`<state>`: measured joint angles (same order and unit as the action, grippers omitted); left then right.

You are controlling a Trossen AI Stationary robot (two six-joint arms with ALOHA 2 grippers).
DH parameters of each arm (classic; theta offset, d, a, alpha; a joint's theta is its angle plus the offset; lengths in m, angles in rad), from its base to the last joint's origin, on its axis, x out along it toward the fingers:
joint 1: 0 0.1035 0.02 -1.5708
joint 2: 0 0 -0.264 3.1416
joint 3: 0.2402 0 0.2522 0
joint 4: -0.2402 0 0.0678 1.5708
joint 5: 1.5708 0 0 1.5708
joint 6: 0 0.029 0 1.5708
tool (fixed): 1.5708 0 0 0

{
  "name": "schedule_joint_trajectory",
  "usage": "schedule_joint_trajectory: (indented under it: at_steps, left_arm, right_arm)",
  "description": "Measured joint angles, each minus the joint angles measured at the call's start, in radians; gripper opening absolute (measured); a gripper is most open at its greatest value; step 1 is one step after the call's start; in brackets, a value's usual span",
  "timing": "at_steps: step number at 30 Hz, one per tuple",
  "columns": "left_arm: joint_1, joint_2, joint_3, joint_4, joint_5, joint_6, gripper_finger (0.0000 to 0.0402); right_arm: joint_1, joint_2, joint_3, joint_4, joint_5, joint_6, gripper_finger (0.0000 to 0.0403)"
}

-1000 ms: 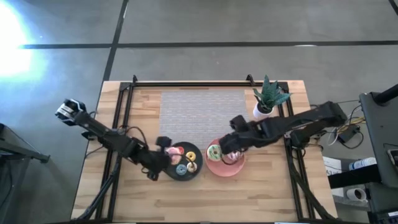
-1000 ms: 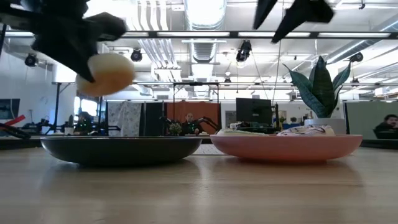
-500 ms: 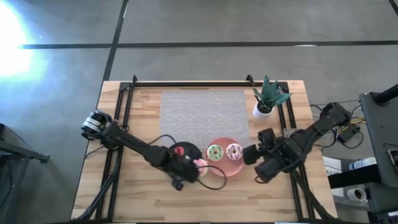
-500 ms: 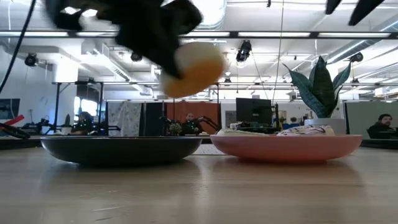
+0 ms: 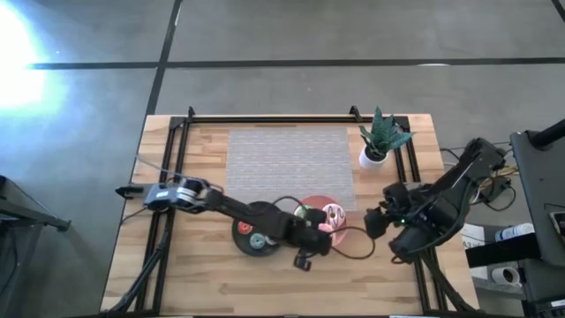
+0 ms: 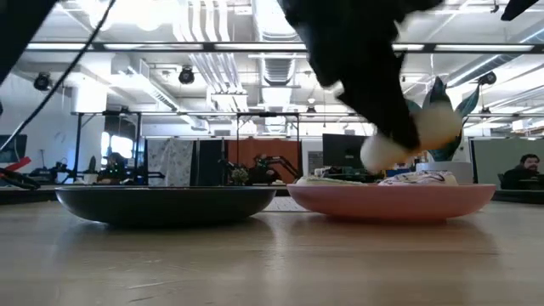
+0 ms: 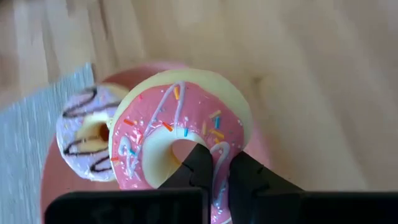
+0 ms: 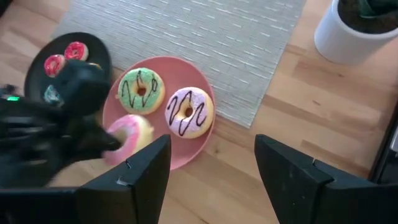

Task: Pick & Place donuts
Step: Put the big pink doughnut on the pink plate

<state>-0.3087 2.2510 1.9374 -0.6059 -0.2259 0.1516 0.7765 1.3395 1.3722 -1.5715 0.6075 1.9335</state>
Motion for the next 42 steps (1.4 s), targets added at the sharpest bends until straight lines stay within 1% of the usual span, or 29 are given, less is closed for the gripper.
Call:
schedule_joint_trajectory:
  at_steps: [3, 5, 7, 11, 15, 20, 24, 32, 35, 38, 40, 42]
  left_arm:
    - [0.023, 0.067, 0.075, -0.079, -0.01, -0.051, 0.0003]
    - [0.034, 0.096, 0.102, -0.115, -0.011, -0.077, 0.0003]
    - [0.042, 0.114, 0.114, -0.132, -0.01, -0.098, 0.0003]
    - [0.048, 0.119, 0.116, -0.136, 0.015, -0.197, 0.0013]
    - [0.048, 0.104, 0.116, -0.135, 0.035, -0.261, 0.0049]
    - [0.048, 0.103, 0.123, -0.14, 0.035, -0.265, 0.0105]
    - [0.048, 0.103, 0.123, -0.14, 0.014, -0.271, 0.0131]
    - [0.048, 0.102, 0.133, -0.17, 0.01, -0.403, 0.0138]
    - [0.046, 0.1, 0.133, -0.18, 0.053, -0.481, 0.0138]
    - [0.034, 0.082, 0.132, -0.208, 0.034, -0.488, 0.0138]
    - [0.026, 0.063, 0.132, -0.212, 0.026, -0.462, 0.0138]
    - [0.021, 0.054, 0.127, -0.206, -0.02, -0.422, 0.0138]
  right_arm:
    - [0.007, -0.017, -0.008, 0.0, 0.0, -0.018, 0.0223]
    - [0.01, -0.027, -0.013, 0.0, 0.0, -0.038, 0.0223]
    - [0.01, -0.034, -0.018, 0.001, -0.001, -0.055, 0.0224]
    - [0.009, -0.045, -0.035, 0.0, 0.0, -0.074, 0.0224]
    - [0.009, -0.048, -0.058, 0.0, -0.001, -0.084, 0.0224]
    - [0.009, -0.05, -0.072, 0.0, 0.002, -0.097, 0.0224]
    - [0.009, -0.05, -0.073, 0.0, 0.013, -0.105, 0.0224]
    - [0.009, -0.05, -0.073, 0.0, 0.024, -0.105, 0.0224]
    - [0.009, -0.05, -0.073, 0.001, 0.024, -0.105, 0.0224]
    - [0.009, -0.05, -0.073, 0.001, 0.024, -0.105, 0.0224]
    - [0.009, -0.05, -0.073, 0.002, 0.024, -0.108, 0.0224]
    - [0.009, -0.05, -0.073, 0.002, 0.024, -0.108, 0.0224]
